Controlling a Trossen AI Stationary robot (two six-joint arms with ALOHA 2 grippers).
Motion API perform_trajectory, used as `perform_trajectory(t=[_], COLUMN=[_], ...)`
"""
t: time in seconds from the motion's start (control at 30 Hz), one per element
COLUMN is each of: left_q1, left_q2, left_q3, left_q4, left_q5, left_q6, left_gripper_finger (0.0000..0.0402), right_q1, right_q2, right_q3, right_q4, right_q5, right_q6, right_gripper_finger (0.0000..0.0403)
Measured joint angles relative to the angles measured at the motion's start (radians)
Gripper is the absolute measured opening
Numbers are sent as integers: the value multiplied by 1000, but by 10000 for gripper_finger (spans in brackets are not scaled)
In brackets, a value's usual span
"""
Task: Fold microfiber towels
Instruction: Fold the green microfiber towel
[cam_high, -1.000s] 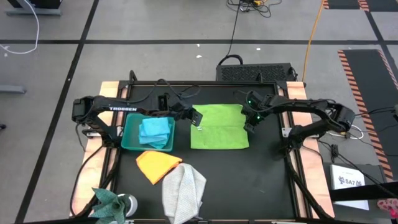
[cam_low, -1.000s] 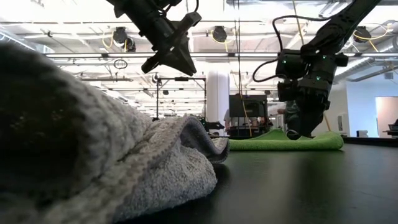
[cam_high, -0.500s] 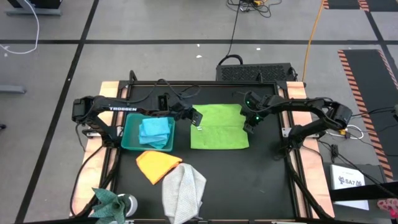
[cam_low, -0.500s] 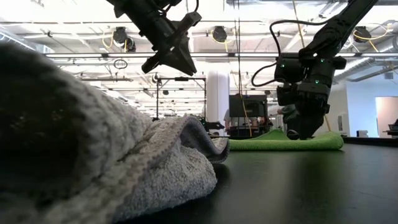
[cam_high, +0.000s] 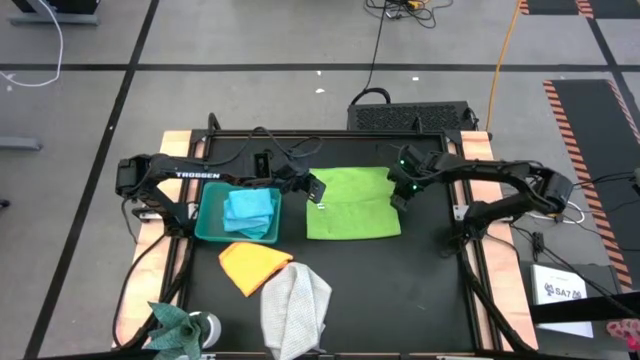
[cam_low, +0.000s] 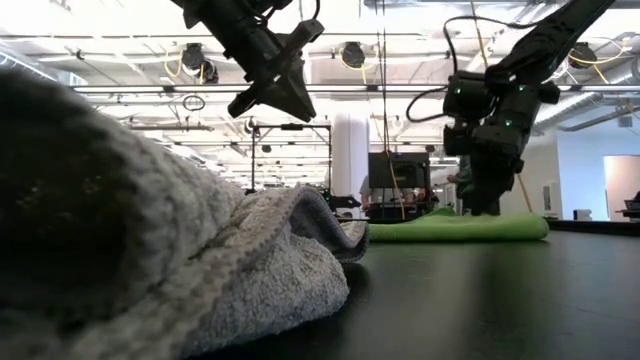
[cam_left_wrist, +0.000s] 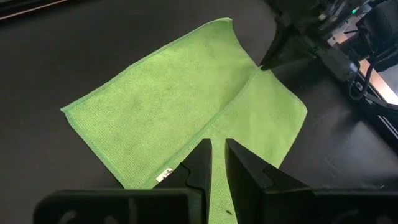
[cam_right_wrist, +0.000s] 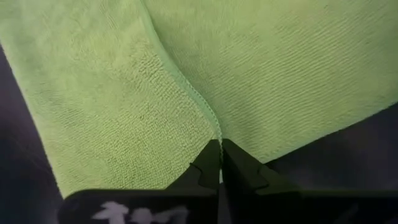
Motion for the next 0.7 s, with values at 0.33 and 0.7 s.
perform_trajectory(t=[0.33,0.7], left_q1=[0,23], left_q2=[0,45], left_q3=[0,1], left_q4=[0,-103], left_q5=[-7,-4], left_q6=[0,-37], left_gripper_finger=[47,47], right_q1=[-18,-33], right_q2=[-61,-61], right_q3=[0,0], right_q4=[9,24], right_q5=[128,122], right_q6=[-20,-16], right_gripper_finger=[1,0])
